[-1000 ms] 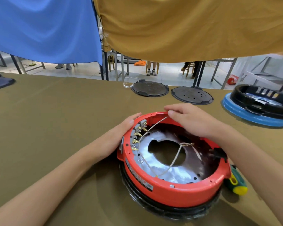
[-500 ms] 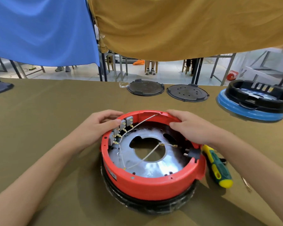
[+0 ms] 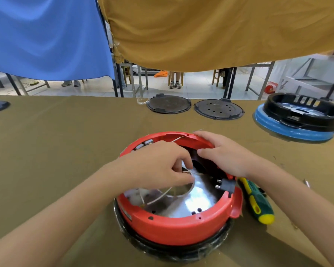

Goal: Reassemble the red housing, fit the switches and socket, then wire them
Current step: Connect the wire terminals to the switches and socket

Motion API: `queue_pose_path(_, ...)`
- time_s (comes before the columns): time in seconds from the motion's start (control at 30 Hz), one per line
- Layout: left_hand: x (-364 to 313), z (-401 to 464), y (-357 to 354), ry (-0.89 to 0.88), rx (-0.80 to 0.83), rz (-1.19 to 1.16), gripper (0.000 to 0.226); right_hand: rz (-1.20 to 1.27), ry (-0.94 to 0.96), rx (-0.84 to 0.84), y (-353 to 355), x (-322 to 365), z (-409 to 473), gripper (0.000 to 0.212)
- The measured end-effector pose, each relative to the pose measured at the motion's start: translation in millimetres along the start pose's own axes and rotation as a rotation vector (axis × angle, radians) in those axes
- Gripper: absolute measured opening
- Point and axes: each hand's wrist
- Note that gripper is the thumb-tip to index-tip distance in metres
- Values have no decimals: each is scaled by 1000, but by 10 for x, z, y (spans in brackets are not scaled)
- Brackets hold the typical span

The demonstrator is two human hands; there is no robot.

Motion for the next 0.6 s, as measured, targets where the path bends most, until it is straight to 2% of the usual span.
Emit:
queue_pose_path(0.1, 33, 56, 68, -44, 69, -203, 13, 23, 12, 0, -1, -19, 6, 44)
queue_pose_path(0.23, 302, -92, 334, 28, -4, -386, 20, -10, 5, 16, 10, -67, 25, 49)
queue_pose_path(0.37, 431, -174, 467, 16, 38, -480, 11, -297, 98, 19, 3, -57, 52, 68)
queue_pose_path(0.47, 426, -151, 433, -2, 91, -487, 9, -487, 103, 107, -8, -3, 93, 68)
queue_pose_path(0.6, 470, -138, 425, -42, 117, -509, 10, -617, 67, 156, -28, 70, 116, 63)
Point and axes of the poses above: each hand's wrist, its own z-axis towards the middle knuckle, its own y-axis out of the back of the hand, x = y × z, and after that the axes turned 10 degrees about x, right-handed
